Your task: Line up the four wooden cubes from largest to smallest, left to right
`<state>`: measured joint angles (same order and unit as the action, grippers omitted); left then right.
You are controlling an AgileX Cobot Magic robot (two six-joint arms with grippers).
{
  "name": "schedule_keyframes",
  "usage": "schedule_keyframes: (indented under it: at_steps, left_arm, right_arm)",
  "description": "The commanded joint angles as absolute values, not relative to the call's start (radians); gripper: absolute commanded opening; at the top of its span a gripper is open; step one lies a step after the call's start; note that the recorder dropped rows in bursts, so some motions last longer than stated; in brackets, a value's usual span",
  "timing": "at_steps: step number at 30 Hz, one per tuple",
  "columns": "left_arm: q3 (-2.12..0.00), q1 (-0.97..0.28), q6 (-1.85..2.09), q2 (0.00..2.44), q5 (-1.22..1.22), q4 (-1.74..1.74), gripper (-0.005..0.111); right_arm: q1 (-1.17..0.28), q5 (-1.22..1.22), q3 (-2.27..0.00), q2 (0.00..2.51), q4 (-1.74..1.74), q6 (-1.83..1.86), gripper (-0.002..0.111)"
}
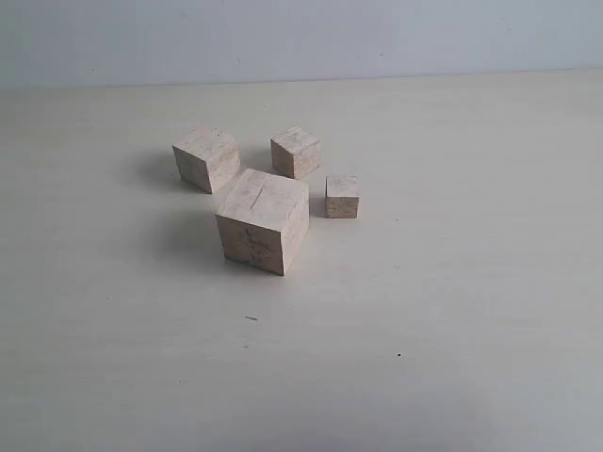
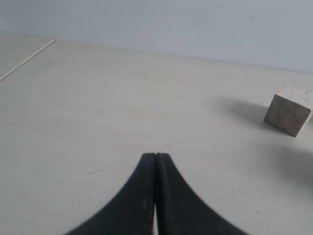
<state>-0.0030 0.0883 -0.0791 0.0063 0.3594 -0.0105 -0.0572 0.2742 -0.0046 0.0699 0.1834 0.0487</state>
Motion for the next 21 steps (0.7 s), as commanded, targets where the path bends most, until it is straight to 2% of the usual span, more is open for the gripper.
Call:
schedule_keyframes:
  at_steps: [1, 8, 16, 21]
  left_arm:
    - [0.000, 0.092, -0.083, 0.000, 0.354, 0.000, 0.000]
    - [0.000, 0.092, -0.083, 0.000, 0.354, 0.000, 0.000]
    - [0.000, 0.092, -0.083, 0.000, 0.354, 0.000, 0.000]
    - [0.000, 0.092, -0.083, 0.000, 0.354, 0.000, 0.000]
  right_arm:
    - [-0.059, 0.262, 0.000, 0.067, 0.184, 0.052, 0.000]
    - [-0.059, 0.246, 0.000, 0.067, 0.184, 0.052, 0.000]
    - [-0.059, -0.109, 0.000, 0.067, 0.182, 0.052, 0.000]
    - [-0.059, -0.229, 0.000, 0.067, 0.182, 0.052, 0.000]
